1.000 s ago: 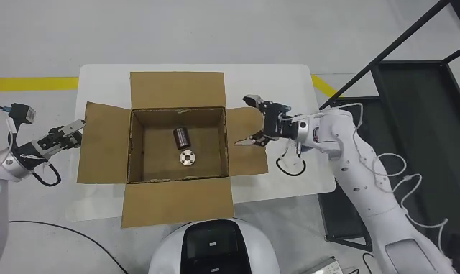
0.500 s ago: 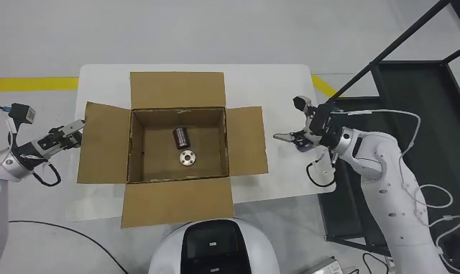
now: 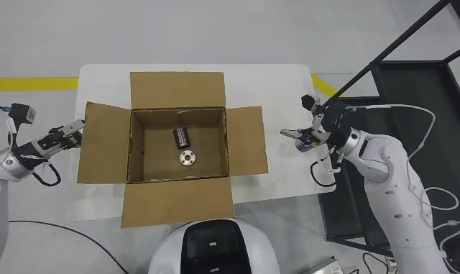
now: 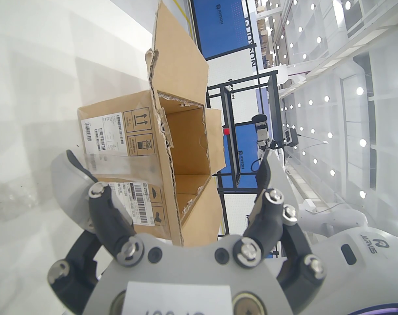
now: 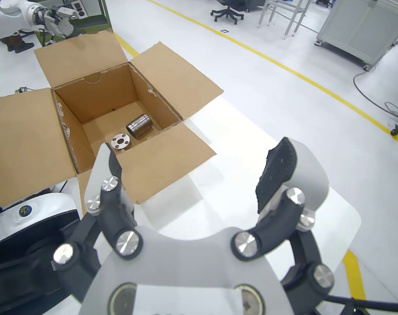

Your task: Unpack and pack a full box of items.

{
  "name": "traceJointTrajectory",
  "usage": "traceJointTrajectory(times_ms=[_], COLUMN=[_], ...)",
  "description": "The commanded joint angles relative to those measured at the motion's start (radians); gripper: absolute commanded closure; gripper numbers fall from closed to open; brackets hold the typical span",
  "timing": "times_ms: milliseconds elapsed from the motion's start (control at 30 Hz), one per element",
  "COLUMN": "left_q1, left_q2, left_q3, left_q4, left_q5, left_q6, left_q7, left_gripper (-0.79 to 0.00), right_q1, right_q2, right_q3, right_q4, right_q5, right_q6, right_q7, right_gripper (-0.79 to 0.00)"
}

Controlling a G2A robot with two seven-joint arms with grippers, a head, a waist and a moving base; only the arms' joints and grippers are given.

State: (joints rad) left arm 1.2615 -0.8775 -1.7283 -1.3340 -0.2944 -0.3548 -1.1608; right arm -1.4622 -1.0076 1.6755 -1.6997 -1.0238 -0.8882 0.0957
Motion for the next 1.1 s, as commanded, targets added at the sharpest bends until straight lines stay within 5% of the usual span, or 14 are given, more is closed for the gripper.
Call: traceJointTrajectory(times_ms=[0, 367, 1067], left_q1=[0.0, 0.0, 0.0], left_q2=[0.0, 0.0, 0.0], left_q3=[0.0, 0.0, 0.0], left_q4=[0.0, 0.0, 0.0], left_q5=[0.0, 0.0, 0.0], left_q6=[0.0, 0.0, 0.0], left_q7=[0.0, 0.0, 0.0], left_gripper=[-0.785, -0.785, -0.785], right_q1=[-0.029, -0.171, -0.092], right_q2=[0.004, 0.003, -0.006], right_q3=[0.045, 0.158, 0.054], right_q4=[0.029, 0.156, 0.45], right_q5=[-0.001, -0.154, -0.214], right_q6=[0.007, 0.126, 0.162], right_q7=[-0.011, -0.25, -0.339], right_gripper=[-0.785, -0.785, -0.785])
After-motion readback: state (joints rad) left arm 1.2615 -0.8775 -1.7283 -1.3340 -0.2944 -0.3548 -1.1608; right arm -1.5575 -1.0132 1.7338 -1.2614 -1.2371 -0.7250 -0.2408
